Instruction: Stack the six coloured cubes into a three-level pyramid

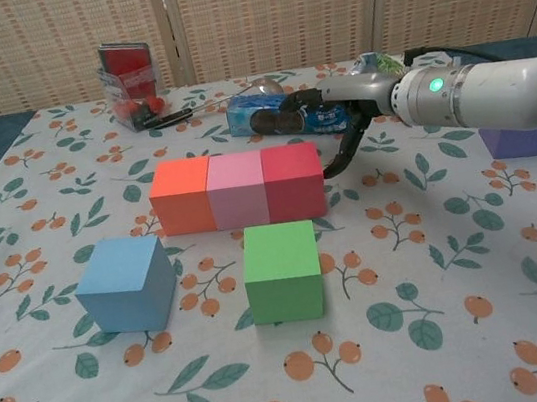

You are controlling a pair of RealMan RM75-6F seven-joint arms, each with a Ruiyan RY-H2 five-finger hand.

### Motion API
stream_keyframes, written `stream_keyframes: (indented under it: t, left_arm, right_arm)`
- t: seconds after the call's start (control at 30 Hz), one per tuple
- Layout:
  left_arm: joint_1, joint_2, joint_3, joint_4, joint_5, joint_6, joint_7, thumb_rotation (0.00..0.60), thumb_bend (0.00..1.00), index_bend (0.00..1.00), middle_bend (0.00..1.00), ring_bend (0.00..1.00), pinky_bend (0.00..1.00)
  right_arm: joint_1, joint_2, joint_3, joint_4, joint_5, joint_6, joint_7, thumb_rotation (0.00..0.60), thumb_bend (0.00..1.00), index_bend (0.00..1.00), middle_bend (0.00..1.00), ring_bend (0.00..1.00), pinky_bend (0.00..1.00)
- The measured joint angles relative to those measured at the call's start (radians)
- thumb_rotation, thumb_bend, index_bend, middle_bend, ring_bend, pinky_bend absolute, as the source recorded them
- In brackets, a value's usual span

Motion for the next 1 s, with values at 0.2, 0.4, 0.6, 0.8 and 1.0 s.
stream_keyframes:
  t: [0.2,0.4,0.6,0.8,1.0]
  left_arm:
    - [-0.012,0.000,0.010,0.005,0.052,0.005,0.017,0.600,0.31,0.08,0.08,0.02,0.20]
    - [-0.035,-0.006,0.034,0.002,0.146,0.013,0.025,0.600,0.31,0.14,0.14,0.10,0.23]
    - [-0.095,-0.006,0.063,-0.043,0.203,-0.067,0.037,0.600,0.32,0.09,0.11,0.07,0.22]
    - [-0.148,-0.028,0.075,-0.098,0.208,-0.149,0.108,0.600,0.32,0.05,0.06,0.04,0.18]
    - [-0.179,-0.087,0.066,-0.116,0.172,-0.196,0.235,0.600,0.32,0.07,0.06,0.04,0.19]
  right_arm:
    - [-0.039,0.093,0.001,-0.112,0.006,0.049,-0.040,0.600,0.04,0.00,0.01,0.00,0.00]
    - [-0.124,0.279,0.007,-0.346,0.027,0.164,-0.141,0.600,0.04,0.00,0.01,0.00,0.00]
    - [-0.260,0.493,-0.003,-0.608,0.069,0.302,-0.273,0.600,0.04,0.00,0.01,0.00,0.00]
    - [-0.407,0.621,-0.028,-0.728,0.080,0.458,-0.317,0.600,0.04,0.00,0.01,0.00,0.00]
    - [-0.498,0.659,-0.057,-0.758,0.045,0.550,-0.286,0.600,0.04,0.00,0.01,0.00,0.00]
